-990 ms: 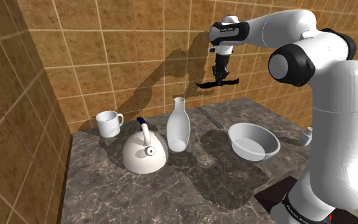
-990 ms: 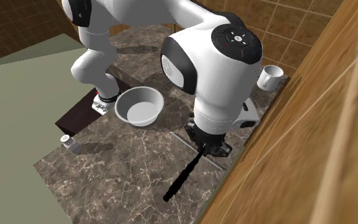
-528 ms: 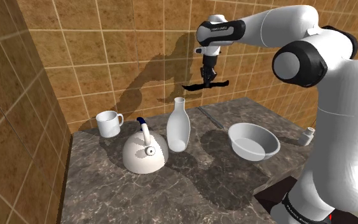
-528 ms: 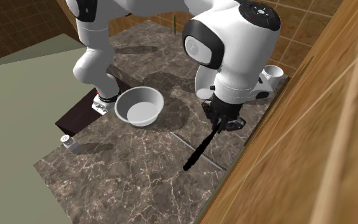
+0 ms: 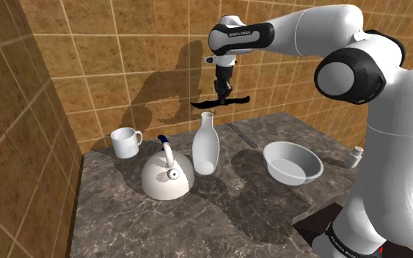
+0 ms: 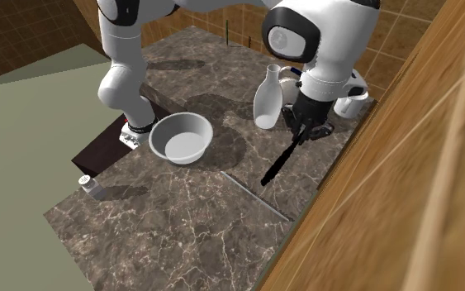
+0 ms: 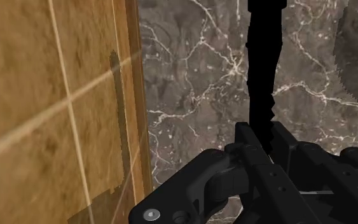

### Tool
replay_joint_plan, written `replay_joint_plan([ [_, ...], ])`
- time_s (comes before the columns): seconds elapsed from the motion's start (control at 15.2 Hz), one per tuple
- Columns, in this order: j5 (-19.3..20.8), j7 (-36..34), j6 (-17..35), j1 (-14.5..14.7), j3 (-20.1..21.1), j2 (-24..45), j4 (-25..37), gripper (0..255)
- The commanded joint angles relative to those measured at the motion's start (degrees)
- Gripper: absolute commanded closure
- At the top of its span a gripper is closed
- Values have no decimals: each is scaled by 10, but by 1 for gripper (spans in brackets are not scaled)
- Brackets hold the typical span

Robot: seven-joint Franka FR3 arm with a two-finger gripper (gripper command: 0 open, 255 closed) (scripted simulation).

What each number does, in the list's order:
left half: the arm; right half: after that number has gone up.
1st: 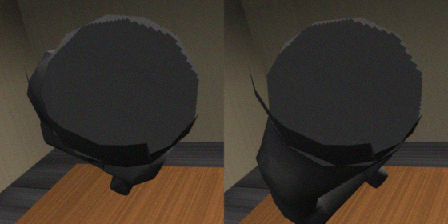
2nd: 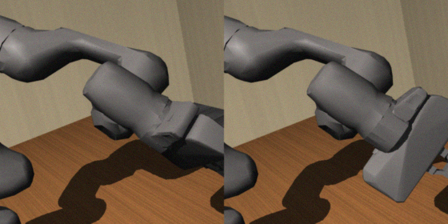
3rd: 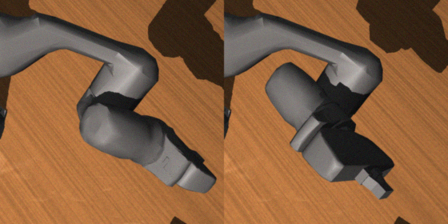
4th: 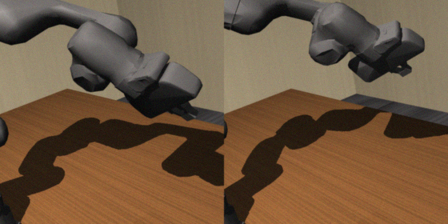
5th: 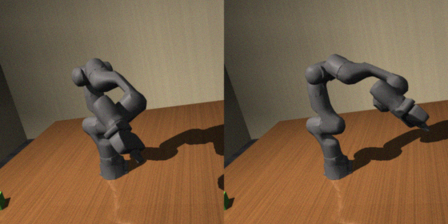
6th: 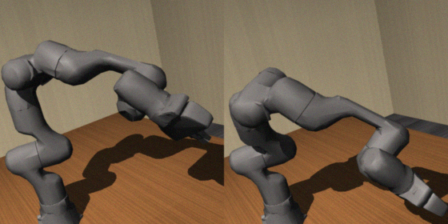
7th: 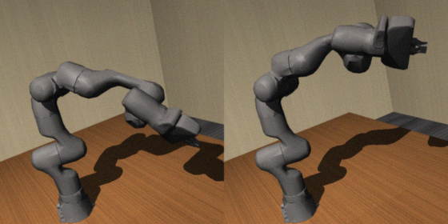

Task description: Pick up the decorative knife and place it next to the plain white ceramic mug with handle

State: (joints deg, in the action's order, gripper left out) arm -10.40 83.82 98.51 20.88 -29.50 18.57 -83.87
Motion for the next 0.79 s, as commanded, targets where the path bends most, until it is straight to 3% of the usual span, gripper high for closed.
replay_joint_plan([
  [0.0, -2, -24, -3, 14, 8, 8, 12, 255],
  [0.73, -21, -144, -41, 75, 51, 87, 133, 255],
])
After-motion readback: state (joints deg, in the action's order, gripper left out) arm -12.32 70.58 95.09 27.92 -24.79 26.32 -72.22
